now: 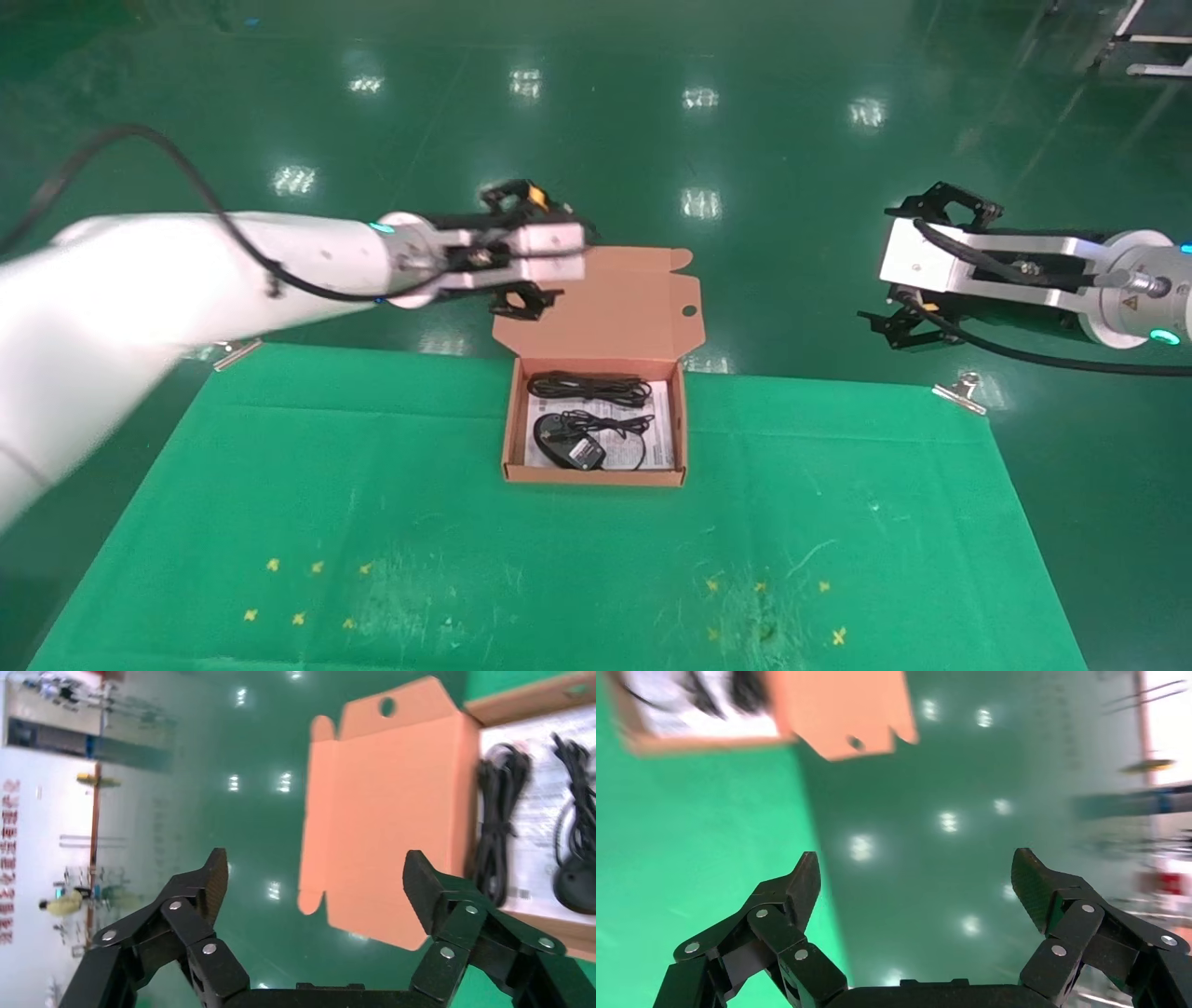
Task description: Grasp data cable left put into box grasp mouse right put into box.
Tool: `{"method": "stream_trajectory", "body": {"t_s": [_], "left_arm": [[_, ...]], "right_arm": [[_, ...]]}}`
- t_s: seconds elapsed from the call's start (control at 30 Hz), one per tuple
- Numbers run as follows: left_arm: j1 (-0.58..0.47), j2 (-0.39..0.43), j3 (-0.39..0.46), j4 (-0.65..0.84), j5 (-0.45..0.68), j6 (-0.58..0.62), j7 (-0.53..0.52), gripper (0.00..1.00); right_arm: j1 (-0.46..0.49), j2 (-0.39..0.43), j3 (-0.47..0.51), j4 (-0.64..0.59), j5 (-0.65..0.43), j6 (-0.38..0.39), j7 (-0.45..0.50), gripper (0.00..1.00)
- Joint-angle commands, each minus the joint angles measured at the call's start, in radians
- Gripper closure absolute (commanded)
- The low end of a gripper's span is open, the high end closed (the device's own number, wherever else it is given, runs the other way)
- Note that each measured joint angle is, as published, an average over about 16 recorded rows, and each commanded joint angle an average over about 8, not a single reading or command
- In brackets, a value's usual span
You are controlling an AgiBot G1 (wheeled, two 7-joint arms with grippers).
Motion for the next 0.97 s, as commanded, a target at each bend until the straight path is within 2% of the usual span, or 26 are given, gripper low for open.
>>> {"method": "stream_trajectory", "body": {"t_s": [0.03,0.87,0.97], "left_arm": [[0.014,-0.016,-0.022,-0.013,-0.023,0.022,-0.004,0.0],[0.286,-0.299,-0.398,-0.253,-0.434,0.418,-0.07,0.0],[0.302,-0.316,-0.421,-0.268,-0.459,0.442,-0.074,0.0]], "right_arm": [[-0.015,0.002,0.022,0.004,0.021,-0.022,-0.003,0.0],[-0.308,0.026,0.415,0.045,0.419,-0.379,-0.054,0.0],[-0.326,0.028,0.439,0.048,0.443,-0.401,-0.057,0.0]]}}
